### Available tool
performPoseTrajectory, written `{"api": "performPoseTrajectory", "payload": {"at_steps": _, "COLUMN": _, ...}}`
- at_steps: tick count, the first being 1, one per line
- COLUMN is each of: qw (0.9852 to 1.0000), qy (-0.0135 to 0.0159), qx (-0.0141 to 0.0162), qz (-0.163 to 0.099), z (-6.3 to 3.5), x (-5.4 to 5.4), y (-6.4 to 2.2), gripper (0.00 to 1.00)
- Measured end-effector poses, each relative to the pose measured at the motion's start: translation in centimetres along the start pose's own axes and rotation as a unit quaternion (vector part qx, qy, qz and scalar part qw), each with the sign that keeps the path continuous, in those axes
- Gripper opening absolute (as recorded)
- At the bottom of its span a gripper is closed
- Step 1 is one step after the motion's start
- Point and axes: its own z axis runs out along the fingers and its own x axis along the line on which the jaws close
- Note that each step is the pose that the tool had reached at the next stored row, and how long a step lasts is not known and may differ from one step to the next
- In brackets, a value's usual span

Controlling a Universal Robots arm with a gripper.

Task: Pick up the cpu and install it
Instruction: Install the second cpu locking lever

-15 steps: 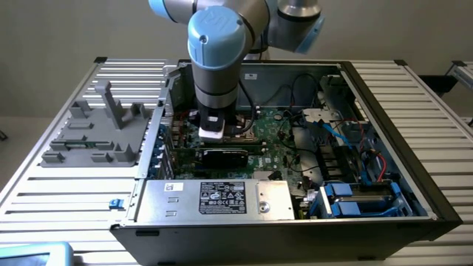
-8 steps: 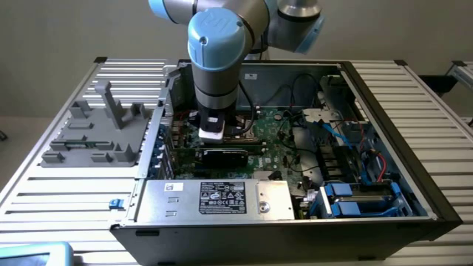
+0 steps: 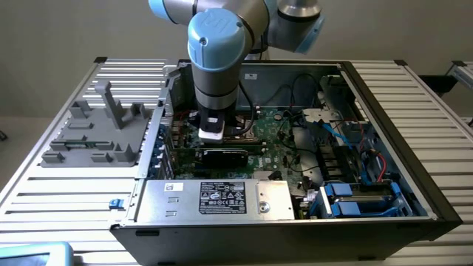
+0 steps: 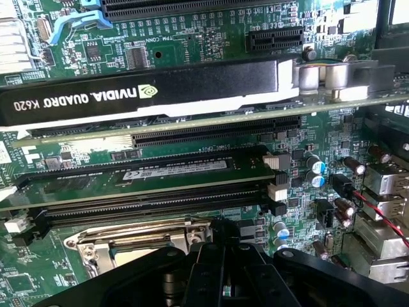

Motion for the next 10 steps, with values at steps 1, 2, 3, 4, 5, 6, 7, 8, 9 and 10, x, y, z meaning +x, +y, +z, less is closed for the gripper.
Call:
{"api": "performPoseTrajectory", "payload": {"at_steps": 1, "qw": 1.0000, "qy": 0.0000, "qx": 0.0000, "qz": 0.000, "z": 0.00, "x": 0.00, "y": 0.01, "gripper": 0.11}}
{"api": "performPoseTrajectory", "payload": {"at_steps": 2, "qw": 1.0000, "qy": -0.0001, "qx": 0.0000, "qz": 0.000, "z": -0.01, "x": -0.01, "y": 0.02, "gripper": 0.11}}
{"api": "performPoseTrajectory", "payload": {"at_steps": 3, "qw": 1.0000, "qy": -0.0002, "qx": -0.0001, "qz": 0.000, "z": -0.01, "x": -0.02, "y": 0.04, "gripper": 0.11}}
{"api": "performPoseTrajectory", "payload": {"at_steps": 4, "qw": 1.0000, "qy": -0.0003, "qx": -0.0001, "qz": 0.000, "z": -0.02, "x": -0.03, "y": 0.05, "gripper": 0.11}}
{"api": "performPoseTrajectory", "payload": {"at_steps": 5, "qw": 1.0000, "qy": -0.0004, "qx": 0.0002, "qz": 0.000, "z": -0.01, "x": -0.03, "y": 0.07, "gripper": 0.11}}
{"api": "performPoseTrajectory", "payload": {"at_steps": 6, "qw": 1.0000, "qy": -0.0005, "qx": 0.0001, "qz": -0.001, "z": -0.01, "x": -0.02, "y": 0.08, "gripper": 0.11}}
{"api": "performPoseTrajectory", "payload": {"at_steps": 7, "qw": 1.0000, "qy": -0.0007, "qx": 0.0000, "qz": -0.001, "z": -0.02, "x": -0.02, "y": 0.08, "gripper": 0.11}}
{"api": "performPoseTrajectory", "payload": {"at_steps": 8, "qw": 1.0000, "qy": -0.0009, "qx": -0.0001, "qz": -0.001, "z": -0.03, "x": -0.02, "y": 0.08, "gripper": 0.11}}
{"api": "performPoseTrajectory", "payload": {"at_steps": 9, "qw": 1.0000, "qy": -0.0012, "qx": -0.0003, "qz": -0.001, "z": -0.12, "x": -0.03, "y": 0.07, "gripper": 0.11}}
{"api": "performPoseTrajectory", "payload": {"at_steps": 10, "qw": 1.0000, "qy": -0.0014, "qx": -0.0003, "qz": -0.001, "z": -0.27, "x": -0.04, "y": 0.02, "gripper": 0.11}}
